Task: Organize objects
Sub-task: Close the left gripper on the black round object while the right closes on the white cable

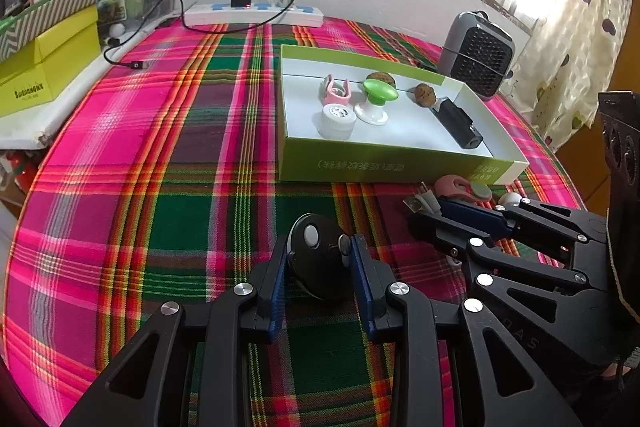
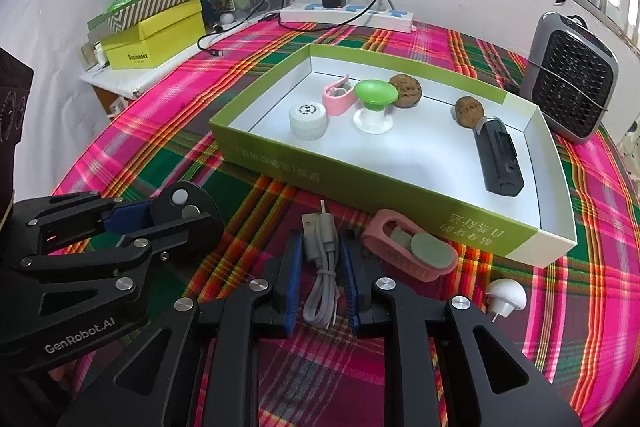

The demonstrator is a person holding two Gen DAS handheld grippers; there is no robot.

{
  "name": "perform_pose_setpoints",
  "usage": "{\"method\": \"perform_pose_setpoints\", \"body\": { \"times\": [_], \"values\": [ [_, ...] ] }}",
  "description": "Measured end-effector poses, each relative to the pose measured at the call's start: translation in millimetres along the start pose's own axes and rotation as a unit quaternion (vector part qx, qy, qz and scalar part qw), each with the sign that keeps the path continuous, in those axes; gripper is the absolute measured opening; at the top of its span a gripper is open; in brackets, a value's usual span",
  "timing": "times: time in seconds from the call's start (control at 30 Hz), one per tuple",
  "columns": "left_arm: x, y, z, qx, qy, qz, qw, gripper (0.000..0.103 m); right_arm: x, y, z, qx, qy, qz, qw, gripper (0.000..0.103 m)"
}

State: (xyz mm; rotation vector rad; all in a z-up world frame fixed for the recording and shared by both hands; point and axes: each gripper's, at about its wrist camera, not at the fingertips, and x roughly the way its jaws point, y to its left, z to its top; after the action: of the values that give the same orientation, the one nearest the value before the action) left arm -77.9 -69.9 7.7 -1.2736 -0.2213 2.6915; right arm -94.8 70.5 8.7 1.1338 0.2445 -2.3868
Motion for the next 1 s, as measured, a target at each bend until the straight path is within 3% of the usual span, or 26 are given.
{"method": "perform_pose_setpoints", "body": {
  "times": [1.0],
  "values": [
    [-20, -16, 19, 0.031, -0.032, 0.006, 0.9990, 0.027, -29, -7, 14, 0.011, -0.039, -0.001, 0.999, 0.020]
  ]
}}
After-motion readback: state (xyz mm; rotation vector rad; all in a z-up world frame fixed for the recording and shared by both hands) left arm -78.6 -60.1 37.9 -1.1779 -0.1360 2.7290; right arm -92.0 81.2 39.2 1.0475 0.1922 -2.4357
